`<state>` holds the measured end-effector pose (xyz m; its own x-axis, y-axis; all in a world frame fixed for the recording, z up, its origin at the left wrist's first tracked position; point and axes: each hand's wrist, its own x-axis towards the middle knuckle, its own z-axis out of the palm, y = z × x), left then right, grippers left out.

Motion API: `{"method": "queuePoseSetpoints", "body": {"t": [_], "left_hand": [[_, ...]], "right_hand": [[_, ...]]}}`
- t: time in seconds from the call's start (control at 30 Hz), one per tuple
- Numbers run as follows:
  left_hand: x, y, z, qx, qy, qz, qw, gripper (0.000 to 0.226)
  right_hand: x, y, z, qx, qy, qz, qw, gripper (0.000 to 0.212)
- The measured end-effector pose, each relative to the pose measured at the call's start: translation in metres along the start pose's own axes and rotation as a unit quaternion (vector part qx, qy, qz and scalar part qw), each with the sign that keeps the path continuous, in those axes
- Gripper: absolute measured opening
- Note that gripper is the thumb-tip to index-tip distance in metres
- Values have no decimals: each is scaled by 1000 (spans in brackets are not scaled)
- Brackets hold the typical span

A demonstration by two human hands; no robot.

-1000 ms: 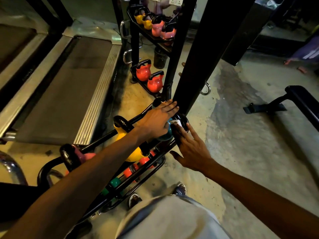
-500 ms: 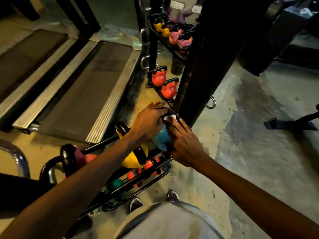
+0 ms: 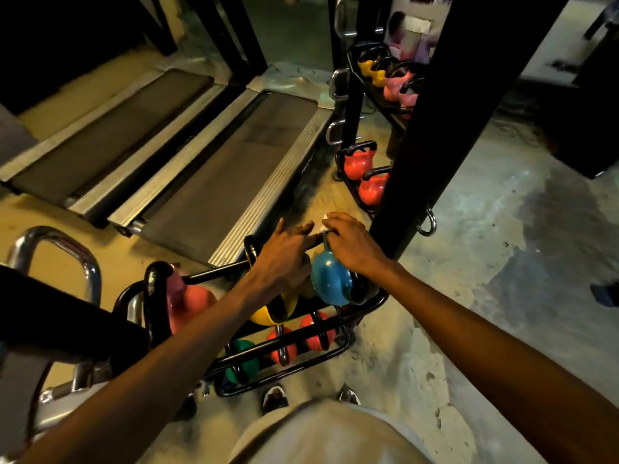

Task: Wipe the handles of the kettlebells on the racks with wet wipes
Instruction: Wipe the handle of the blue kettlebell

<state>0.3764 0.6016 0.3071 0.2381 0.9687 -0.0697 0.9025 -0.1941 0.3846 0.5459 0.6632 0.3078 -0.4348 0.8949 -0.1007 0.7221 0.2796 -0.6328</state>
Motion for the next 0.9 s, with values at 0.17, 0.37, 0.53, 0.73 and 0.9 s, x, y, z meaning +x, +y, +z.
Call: {"method": "queuePoseSetpoints", "body": {"t": [0.17, 0.37, 0.53, 0.73, 0.9], "left_hand": [[-2, 28, 2, -36, -62, 36, 997, 93], [-7, 53, 13, -54, -24, 10, 998, 93], [-7, 62, 18, -28, 2, -16, 999, 89], [-10, 73, 32, -38, 23, -63, 997, 92], [-15, 83, 44, -67, 47, -93, 992, 97]], "right_hand": [[2, -11, -16, 223, 25, 171, 959, 26], [-7, 12, -22, 482, -18, 239, 843, 24], [-15, 36, -21, 568, -54, 253, 782, 38], [-37, 61, -12, 592, -81, 231, 768, 34], [-57, 69, 3, 492, 1, 127, 861, 36]]}}
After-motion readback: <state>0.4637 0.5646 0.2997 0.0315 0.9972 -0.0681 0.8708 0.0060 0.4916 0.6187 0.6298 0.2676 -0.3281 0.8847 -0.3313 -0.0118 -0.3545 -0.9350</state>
